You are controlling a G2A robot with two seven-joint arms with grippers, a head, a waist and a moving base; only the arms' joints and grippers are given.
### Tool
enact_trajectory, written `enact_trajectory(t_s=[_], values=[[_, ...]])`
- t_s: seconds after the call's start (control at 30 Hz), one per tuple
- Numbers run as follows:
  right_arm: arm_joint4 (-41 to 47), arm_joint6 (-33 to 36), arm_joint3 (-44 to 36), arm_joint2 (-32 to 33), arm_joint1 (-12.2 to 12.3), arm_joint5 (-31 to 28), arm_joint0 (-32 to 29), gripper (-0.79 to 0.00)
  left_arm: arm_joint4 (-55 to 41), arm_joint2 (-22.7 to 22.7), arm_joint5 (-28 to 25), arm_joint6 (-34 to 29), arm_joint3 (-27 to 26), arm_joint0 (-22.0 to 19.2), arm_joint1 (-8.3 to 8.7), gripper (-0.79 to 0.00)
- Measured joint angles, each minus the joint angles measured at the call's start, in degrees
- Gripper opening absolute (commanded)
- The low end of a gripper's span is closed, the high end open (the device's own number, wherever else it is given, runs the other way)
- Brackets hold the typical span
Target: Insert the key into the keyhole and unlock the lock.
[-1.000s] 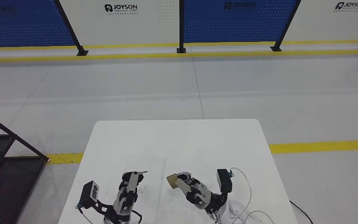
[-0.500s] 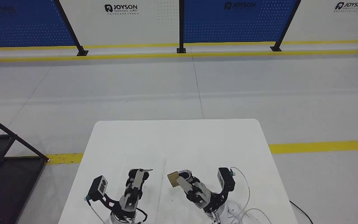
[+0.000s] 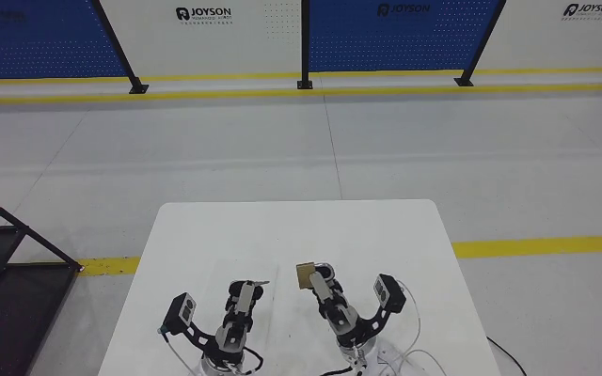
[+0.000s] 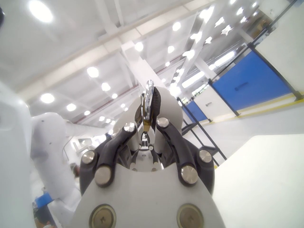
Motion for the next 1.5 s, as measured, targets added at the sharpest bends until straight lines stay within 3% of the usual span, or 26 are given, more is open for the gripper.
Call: enact_trajectory(t_s=[0.47,1.5], values=[[-2.2,-4.0,1.9,-1.49,-1.35,1.03,0.84,-0.785,6.04,5.51,5.8,5.78,3.39,-3.96,-2.31,-0.785],[-2.19,-4.0,1.9,-1.49,-1.35,1.02,0.84,-0.785,6.44,8.09,7.66,7.64,5.94,-6.85,-3.69,-0.785]])
